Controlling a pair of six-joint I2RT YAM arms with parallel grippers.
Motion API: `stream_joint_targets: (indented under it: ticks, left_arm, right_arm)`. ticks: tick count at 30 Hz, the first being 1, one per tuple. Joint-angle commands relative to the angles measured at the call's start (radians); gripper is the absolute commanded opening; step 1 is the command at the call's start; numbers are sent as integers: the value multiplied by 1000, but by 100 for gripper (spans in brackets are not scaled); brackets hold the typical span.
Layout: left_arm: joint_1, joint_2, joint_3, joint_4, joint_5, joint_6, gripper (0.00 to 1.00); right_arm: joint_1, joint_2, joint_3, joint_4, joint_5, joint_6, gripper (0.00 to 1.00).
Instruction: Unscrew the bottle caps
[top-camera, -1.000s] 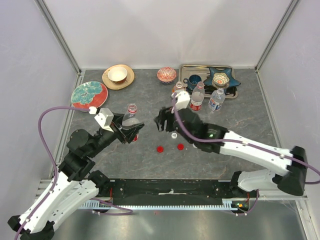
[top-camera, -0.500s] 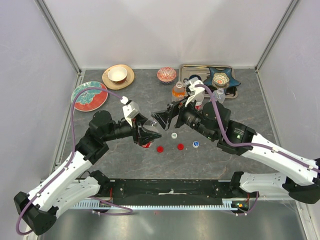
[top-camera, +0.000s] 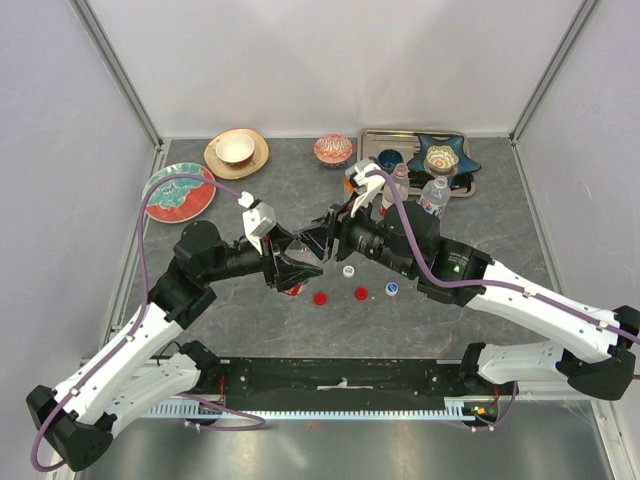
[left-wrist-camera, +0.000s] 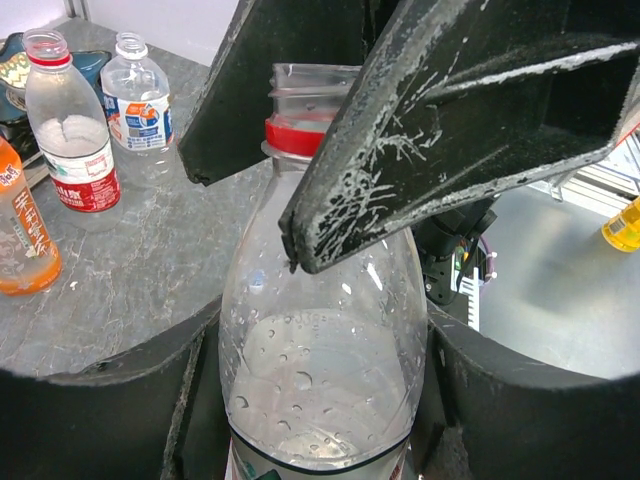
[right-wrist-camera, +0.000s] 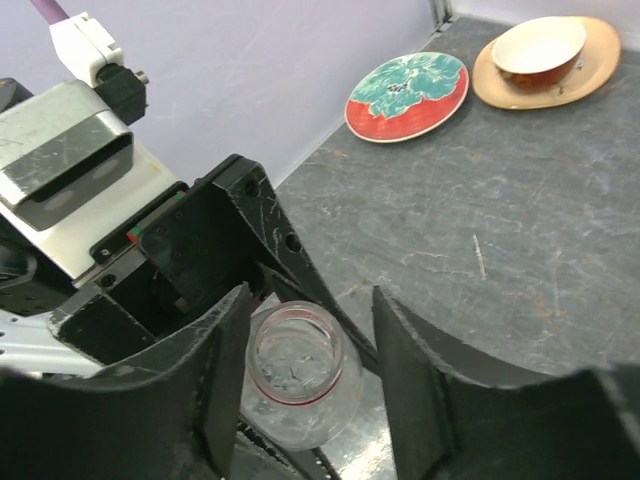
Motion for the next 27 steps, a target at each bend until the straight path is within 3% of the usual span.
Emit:
stream_joint_targets:
  ticks: [1, 8, 10, 11, 12, 13, 20, 23, 27]
  left_arm:
    - [-3, -17, 33, 43, 5, -16, 58]
    - [-3, -24, 34, 39, -101, -18, 66]
    - [-3, -24, 37, 32, -130, -25, 72]
    - [-3, -24, 43, 17, -179, -29, 76]
    - [-3, -24, 48, 9, -209, -33, 91]
    - [-3, -21, 57, -24, -246, -35, 99]
    - [-3, -81, 132, -309, -755, -35, 99]
    - [-3, -157, 117, -408, -866, -38, 99]
    - [-3, -265, 73, -451, -868, -18, 100]
  right_arm:
    - [-3, -20, -3, 29, -5, -4, 52]
    - [-3, -34, -20, 26, -11, 3, 10]
    - [-3, -35, -21, 24, -3, 1, 1]
    - [-3, -35, -20, 21, 15, -4, 0]
    - [-3, -35, -18, 18, 30, -10, 0]
    - [-3, -34, -9, 16, 46, -17, 0]
    - [-3, 41, 58, 58, 230, -163, 0]
    - [-3, 93, -3, 235, 368, -258, 0]
    - [-3, 263, 15, 334, 526, -390, 0]
